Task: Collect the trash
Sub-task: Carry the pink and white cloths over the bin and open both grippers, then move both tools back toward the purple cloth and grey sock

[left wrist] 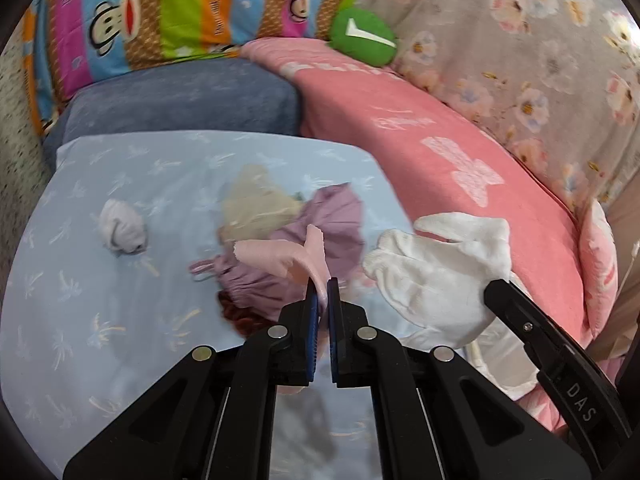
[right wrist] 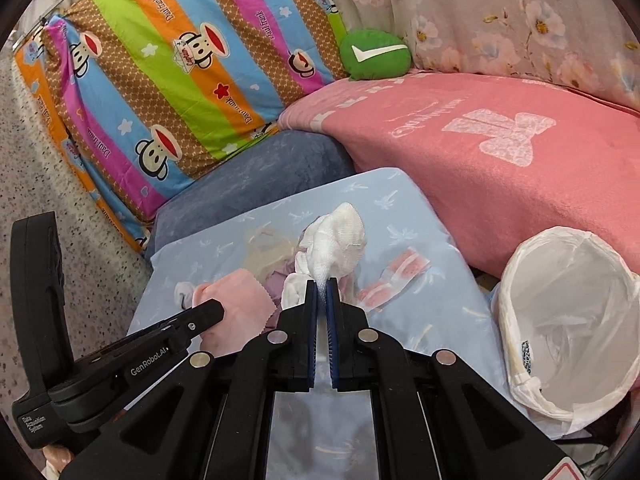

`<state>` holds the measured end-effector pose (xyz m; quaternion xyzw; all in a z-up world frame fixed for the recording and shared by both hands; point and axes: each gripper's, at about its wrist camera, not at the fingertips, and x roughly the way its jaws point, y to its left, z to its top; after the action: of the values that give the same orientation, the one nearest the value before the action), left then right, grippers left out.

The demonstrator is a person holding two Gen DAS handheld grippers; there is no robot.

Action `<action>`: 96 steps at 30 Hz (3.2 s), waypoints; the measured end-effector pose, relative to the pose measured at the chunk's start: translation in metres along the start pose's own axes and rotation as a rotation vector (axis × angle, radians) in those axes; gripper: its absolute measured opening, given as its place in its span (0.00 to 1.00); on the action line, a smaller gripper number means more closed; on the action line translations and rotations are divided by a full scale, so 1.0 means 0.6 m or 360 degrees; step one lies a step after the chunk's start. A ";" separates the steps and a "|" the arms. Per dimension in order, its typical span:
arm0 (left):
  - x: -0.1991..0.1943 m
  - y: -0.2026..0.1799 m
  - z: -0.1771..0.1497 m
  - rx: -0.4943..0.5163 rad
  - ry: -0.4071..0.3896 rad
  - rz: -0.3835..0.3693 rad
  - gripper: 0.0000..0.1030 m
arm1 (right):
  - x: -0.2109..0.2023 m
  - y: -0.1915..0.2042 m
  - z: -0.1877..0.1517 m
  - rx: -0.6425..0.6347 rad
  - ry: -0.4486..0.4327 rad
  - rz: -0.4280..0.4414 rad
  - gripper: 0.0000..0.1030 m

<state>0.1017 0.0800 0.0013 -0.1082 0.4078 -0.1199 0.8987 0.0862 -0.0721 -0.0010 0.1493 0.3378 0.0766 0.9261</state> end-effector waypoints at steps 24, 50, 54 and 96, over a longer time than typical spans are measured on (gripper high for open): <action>0.048 -0.309 -0.041 0.0597 0.0068 -0.0304 0.05 | -0.146 -0.271 -0.010 0.0272 -0.0165 -0.0461 0.05; 0.101 -0.365 -0.059 0.0610 0.0175 -0.0301 0.65 | -0.136 -0.356 -0.037 0.0448 -0.0126 -0.0556 0.20; 0.100 -0.348 -0.053 0.0575 0.0169 -0.0265 0.66 | -0.136 -0.353 -0.034 0.0445 -0.0143 -0.0561 0.33; 0.040 0.012 -0.022 -0.0002 0.0043 0.0228 0.82 | -0.001 -0.071 -0.037 0.0012 0.0114 -0.0284 0.55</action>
<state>0.1079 0.0784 -0.0259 -0.0777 0.4266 -0.0566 0.8993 0.0732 -0.1076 -0.0310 0.1195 0.3828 -0.0022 0.9161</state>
